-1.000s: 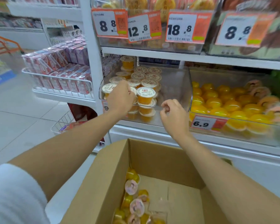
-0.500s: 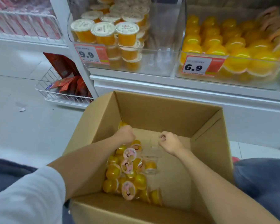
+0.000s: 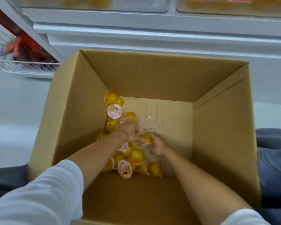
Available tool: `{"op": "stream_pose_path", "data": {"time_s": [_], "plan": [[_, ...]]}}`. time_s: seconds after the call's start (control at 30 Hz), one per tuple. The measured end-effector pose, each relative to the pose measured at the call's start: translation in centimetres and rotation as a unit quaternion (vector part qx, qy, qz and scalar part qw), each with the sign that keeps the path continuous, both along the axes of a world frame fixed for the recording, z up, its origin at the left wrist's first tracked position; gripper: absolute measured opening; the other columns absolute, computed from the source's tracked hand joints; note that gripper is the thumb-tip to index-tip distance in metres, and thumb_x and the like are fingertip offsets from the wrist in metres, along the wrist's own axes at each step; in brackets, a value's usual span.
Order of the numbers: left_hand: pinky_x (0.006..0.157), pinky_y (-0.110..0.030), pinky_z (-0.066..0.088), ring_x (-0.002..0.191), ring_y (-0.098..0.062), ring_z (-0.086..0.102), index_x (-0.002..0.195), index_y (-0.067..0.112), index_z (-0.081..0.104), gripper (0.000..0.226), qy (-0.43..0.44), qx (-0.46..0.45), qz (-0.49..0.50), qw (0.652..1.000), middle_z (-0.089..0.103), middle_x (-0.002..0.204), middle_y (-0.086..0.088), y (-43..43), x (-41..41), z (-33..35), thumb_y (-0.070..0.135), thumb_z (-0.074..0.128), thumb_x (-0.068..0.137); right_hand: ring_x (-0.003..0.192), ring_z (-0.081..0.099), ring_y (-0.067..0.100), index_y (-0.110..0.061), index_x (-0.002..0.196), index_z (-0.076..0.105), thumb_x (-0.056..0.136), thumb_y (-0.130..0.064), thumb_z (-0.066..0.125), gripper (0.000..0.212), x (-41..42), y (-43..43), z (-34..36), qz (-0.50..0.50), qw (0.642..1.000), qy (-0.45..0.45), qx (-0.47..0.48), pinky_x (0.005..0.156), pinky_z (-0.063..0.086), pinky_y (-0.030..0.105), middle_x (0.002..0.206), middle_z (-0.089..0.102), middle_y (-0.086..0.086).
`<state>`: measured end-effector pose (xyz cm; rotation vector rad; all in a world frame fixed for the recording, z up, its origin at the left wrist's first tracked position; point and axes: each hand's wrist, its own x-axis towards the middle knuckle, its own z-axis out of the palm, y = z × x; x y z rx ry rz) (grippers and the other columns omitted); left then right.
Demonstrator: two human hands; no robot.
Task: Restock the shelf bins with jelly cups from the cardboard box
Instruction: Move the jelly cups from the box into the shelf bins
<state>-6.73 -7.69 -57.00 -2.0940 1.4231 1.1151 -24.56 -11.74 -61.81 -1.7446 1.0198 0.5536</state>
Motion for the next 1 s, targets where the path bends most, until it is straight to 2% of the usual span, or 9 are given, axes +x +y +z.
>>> {"op": "stream_pose_path", "data": {"time_s": [0.1,0.2,0.33,0.47,0.5,0.53,0.57,0.87,1.0], "plan": [[0.091,-0.032,0.048,0.116,-0.022,0.056,0.117,0.026,0.066,0.039,-0.047,-0.034,-0.026,0.998,0.062,0.123,-0.001,1.0,-0.9,-1.9,0.043,0.059,0.083,0.12,0.055,0.022,-0.029,0.134,0.051,0.079,-0.023,0.068,0.058,0.3,0.4,0.0,-0.028,0.999,0.007,-0.035,0.103,0.043,0.028,0.134,0.057,0.002],[0.079,-0.028,0.05,0.108,-0.023,0.061,0.107,0.016,0.07,0.022,-0.01,-0.066,0.106,0.992,0.069,0.109,-0.006,1.4,-0.6,-2.1,0.019,0.059,0.088,0.115,0.06,0.024,-0.022,0.127,0.058,0.083,-0.027,0.069,0.046,0.4,0.1,0.3,-0.074,0.996,0.009,-0.04,0.098,0.046,0.03,0.124,0.064,0.003],[0.089,-0.029,0.05,0.111,-0.022,0.058,0.099,0.007,0.076,0.019,0.061,-0.13,0.266,0.953,0.067,0.116,-0.008,0.7,-0.2,-0.7,0.007,0.063,0.085,0.113,0.057,0.024,-0.015,0.126,0.048,0.089,-0.031,0.062,0.043,0.4,-2.1,2.6,-0.236,0.972,0.011,0.011,0.098,0.044,0.033,0.12,0.06,0.0],[0.07,-0.03,0.044,0.077,-0.019,0.058,0.085,0.006,0.075,0.012,0.136,-0.193,0.319,0.918,0.064,0.078,-0.011,-1.4,0.8,4.9,0.005,0.064,0.082,0.094,0.059,0.026,-0.018,0.101,0.056,0.094,-0.031,0.049,0.016,1.3,-5.6,7.9,-0.3,0.951,-0.067,-0.035,0.083,0.046,0.034,0.112,0.066,0.01],[0.069,-0.029,0.042,0.075,-0.02,0.058,0.085,0.004,0.075,0.011,0.155,-0.218,0.321,0.908,0.057,0.105,-0.026,-1.8,1.4,7.0,0.003,0.065,0.08,0.091,0.057,0.024,-0.017,0.103,0.058,0.095,-0.03,0.045,0.02,1.7,-6.3,9.8,-0.29,0.952,-0.081,-0.061,0.079,0.042,0.03,0.109,0.065,0.009],[0.072,-0.029,0.043,0.076,-0.017,0.058,0.089,0.004,0.076,0.013,0.176,-0.244,0.323,0.897,0.05,0.08,0.011,-2.2,2.1,9.2,0.001,0.067,0.08,0.091,0.056,0.024,-0.017,0.105,0.058,0.096,-0.03,0.042,0.022,2.2,-6.8,12.0,-0.281,0.951,-0.096,-0.09,0.077,0.039,0.029,0.106,0.065,0.007],[0.076,-0.028,0.046,0.081,-0.013,0.059,0.097,0.005,0.076,0.018,0.193,-0.27,0.328,0.884,0.071,0.088,-0.008,-2.6,2.8,11.3,0.001,0.068,0.082,0.09,0.057,0.024,-0.018,0.104,0.059,0.095,-0.029,0.041,0.023,2.7,-7.4,14.1,-0.274,0.947,-0.123,-0.111,0.075,0.038,0.028,0.103,0.064,0.005],[0.078,-0.04,0.059,0.099,-0.024,0.066,0.123,0.01,0.064,0.029,0.255,-0.484,0.386,0.743,0.065,0.116,-0.013,-2.4,7.9,31.0,0.006,0.052,0.096,0.09,0.059,0.023,-0.012,0.119,0.055,0.097,-0.044,0.041,0.041,9.3,-7.6,32.7,-0.262,0.875,-0.342,-0.22,0.074,0.047,0.039,0.11,0.064,0.009],[0.079,-0.035,0.058,0.097,-0.026,0.064,0.119,0.007,0.064,0.025,0.225,-0.57,0.38,0.693,0.063,0.115,-0.011,-2.4,10.3,37.5,0.006,0.051,0.098,0.052,0.056,0.012,-0.01,0.099,0.053,0.101,-0.029,0.044,0.021,13.1,-8.2,39.1,-0.254,0.84,-0.415,-0.24,0.047,0.044,0.021,0.082,0.062,0.009]]}}
